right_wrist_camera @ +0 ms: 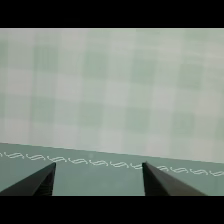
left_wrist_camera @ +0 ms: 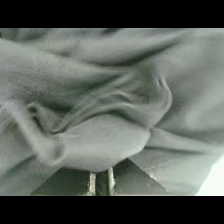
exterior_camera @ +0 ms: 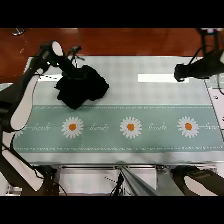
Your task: Fold the shirts.
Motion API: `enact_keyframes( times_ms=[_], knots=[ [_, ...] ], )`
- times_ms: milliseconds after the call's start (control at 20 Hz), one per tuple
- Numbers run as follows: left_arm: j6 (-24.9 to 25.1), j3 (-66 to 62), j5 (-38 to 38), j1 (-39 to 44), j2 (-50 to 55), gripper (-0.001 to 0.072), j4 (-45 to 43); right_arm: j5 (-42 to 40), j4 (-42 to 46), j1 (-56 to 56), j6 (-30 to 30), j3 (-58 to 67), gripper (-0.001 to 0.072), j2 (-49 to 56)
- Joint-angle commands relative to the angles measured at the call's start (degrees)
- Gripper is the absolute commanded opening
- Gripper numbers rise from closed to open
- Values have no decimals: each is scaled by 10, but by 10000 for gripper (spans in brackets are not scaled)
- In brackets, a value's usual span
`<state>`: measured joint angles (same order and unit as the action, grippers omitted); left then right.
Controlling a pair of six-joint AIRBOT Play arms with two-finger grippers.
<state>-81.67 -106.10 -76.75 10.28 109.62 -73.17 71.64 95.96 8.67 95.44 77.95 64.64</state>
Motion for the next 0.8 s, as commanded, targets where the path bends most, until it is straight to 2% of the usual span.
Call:
enact_keyframes(
  times_ms=[0, 250, 500, 750],
  knots=[
    [3, -55, -19, 0, -64, 24, 76, 5, -11, 0, 12, 0, 623, -90],
    [2, -111, -12, 2, -192, 24, 189, 24, -12, 0, 14, 0, 622, -193],
    [3, -111, -10, 2, -301, 24, 245, 52, -25, 0, 14, 0, 622, -259],
    [3, -110, 26, 5, -391, 24, 268, 52, -60, 0, 14, 0, 622, -295]
  ],
)
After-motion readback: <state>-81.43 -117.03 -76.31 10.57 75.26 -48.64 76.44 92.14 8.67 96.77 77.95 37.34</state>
